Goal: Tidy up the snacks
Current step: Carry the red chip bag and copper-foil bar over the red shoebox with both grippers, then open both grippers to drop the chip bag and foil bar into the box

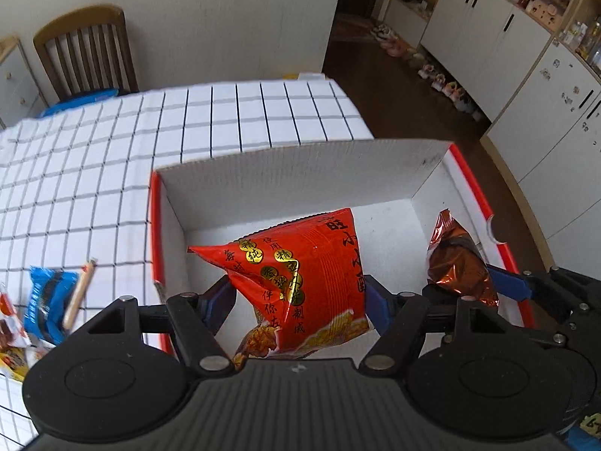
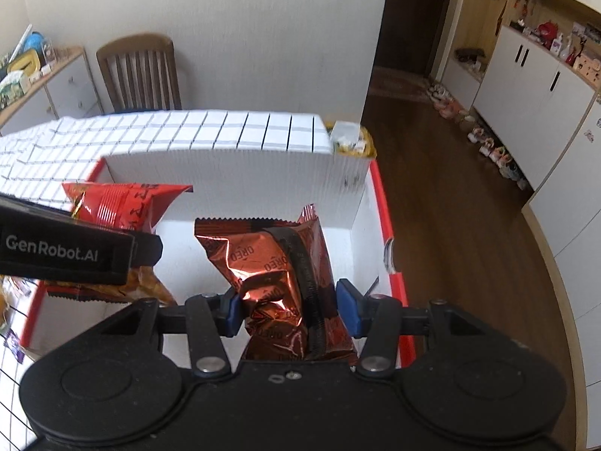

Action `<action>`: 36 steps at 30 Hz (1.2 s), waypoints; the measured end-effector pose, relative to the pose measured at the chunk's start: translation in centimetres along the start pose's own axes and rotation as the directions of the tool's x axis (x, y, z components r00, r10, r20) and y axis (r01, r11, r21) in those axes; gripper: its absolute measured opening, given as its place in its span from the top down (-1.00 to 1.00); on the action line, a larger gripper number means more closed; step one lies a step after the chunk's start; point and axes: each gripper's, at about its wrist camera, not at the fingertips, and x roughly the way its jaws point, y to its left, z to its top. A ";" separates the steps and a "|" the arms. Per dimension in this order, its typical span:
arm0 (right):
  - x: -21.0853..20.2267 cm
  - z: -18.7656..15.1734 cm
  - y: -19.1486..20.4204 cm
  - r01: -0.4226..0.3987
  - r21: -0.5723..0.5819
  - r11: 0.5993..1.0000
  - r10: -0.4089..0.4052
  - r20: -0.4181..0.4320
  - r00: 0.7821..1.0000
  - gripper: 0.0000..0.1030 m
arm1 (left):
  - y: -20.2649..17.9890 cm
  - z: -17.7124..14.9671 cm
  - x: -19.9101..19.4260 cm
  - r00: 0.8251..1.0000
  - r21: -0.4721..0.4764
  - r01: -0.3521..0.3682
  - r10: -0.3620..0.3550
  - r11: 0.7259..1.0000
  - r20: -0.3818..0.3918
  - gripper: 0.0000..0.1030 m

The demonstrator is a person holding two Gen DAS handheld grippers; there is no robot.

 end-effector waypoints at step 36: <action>0.6 -0.9 -1.6 -0.092 -0.009 0.996 0.091 -0.044 0.995 -0.40 | 0.0 -1.8 0.3 0.999 0.005 0.029 -0.029 1.000 -0.027 -0.52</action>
